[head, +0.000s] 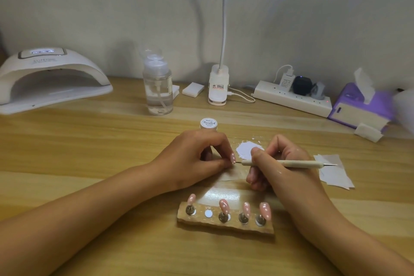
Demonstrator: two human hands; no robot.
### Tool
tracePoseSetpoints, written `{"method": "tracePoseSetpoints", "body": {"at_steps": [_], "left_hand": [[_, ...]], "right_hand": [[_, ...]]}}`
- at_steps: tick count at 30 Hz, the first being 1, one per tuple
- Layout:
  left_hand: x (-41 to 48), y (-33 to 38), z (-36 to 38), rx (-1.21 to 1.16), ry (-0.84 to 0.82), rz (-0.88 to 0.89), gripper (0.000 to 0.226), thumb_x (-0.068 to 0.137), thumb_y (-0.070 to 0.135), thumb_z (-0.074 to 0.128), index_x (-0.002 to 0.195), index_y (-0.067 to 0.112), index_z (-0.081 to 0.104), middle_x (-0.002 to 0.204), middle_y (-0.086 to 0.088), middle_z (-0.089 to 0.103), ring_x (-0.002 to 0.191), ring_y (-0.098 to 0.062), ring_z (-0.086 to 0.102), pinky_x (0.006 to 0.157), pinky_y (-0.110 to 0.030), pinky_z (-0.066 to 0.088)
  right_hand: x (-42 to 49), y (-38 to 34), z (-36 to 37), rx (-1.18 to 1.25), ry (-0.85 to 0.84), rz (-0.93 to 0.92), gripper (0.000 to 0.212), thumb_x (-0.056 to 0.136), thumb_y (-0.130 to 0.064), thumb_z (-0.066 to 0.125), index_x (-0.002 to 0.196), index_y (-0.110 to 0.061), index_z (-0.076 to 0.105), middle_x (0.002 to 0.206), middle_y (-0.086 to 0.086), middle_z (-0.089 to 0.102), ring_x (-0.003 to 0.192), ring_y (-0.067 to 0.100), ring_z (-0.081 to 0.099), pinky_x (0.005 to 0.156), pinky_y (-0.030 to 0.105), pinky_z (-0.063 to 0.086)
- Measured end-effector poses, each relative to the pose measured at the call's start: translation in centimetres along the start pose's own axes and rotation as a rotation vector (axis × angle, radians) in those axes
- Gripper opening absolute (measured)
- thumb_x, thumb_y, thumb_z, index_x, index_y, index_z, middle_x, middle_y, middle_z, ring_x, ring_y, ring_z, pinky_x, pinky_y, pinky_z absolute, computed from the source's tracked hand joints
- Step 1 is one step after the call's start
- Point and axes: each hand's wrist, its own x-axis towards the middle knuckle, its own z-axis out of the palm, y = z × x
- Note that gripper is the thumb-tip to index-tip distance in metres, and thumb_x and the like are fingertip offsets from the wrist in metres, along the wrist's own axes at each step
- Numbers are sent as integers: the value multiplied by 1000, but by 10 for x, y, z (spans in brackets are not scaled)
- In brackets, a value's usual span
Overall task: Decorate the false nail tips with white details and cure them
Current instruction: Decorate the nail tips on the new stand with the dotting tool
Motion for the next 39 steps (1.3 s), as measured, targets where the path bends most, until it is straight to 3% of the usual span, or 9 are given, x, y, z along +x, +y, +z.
{"method": "tracePoseSetpoints", "body": {"at_steps": [4,8,10,13,18,25,30,35,39], "left_hand": [[0,0,0,0,0,4,12,84,15,77,85,26,71,82,27,62,61,-11,57,59,-14,40],[1,0,1,-2,1,7,12,84,15,77,85,26,71,81,25,63,60,-11,56,60,-15,40],[0,-1,1,-6,1,7,12,84,15,76,85,26,71,82,24,63,59,-11,55,59,-15,40],[0,-1,1,-7,-4,10,12,85,15,76,85,26,71,82,24,63,58,-10,54,59,-14,39],[0,-1,1,-5,1,10,10,85,16,76,85,25,72,82,25,63,58,-12,55,59,-13,38],[0,0,1,0,5,22,10,85,17,76,85,26,72,85,25,64,59,-14,56,59,-15,41],[-1,0,1,37,10,34,15,85,18,76,85,32,70,85,24,61,60,-14,57,60,-14,40],[0,1,0,65,19,39,19,84,18,76,85,36,68,82,23,60,62,-14,57,59,-14,40],[0,1,1,35,18,25,16,84,16,76,84,30,70,81,22,60,61,-15,56,60,-15,40]], "right_hand": [[-2,-2,-2,84,137,-123,25,93,-15,63,73,-12,47,56,10,64,46,12,55,45,19,46],[7,-3,-13,-67,241,-250,26,92,-24,65,76,-15,47,56,5,58,48,8,50,47,19,41],[14,-1,-21,-250,230,-220,27,88,-28,65,74,-10,49,56,6,63,49,7,54,54,24,46],[21,6,-29,-354,192,-95,23,85,-19,64,72,-7,50,54,4,66,44,4,53,53,23,45],[24,11,-29,-439,137,-29,24,86,-31,64,72,-17,50,59,1,70,64,18,65,70,43,51],[23,8,-28,-438,163,-33,22,84,-24,64,72,-12,51,56,3,68,53,12,60,66,41,50],[8,-7,-17,-289,169,-218,25,89,-34,67,87,-14,52,72,0,72,56,13,67,49,29,54],[-3,-5,0,70,12,32,23,88,-15,68,79,-2,50,58,9,65,47,14,58,44,21,48],[-1,-4,2,84,33,64,22,85,-8,63,71,-6,47,52,11,62,44,12,55,43,20,46]]}}
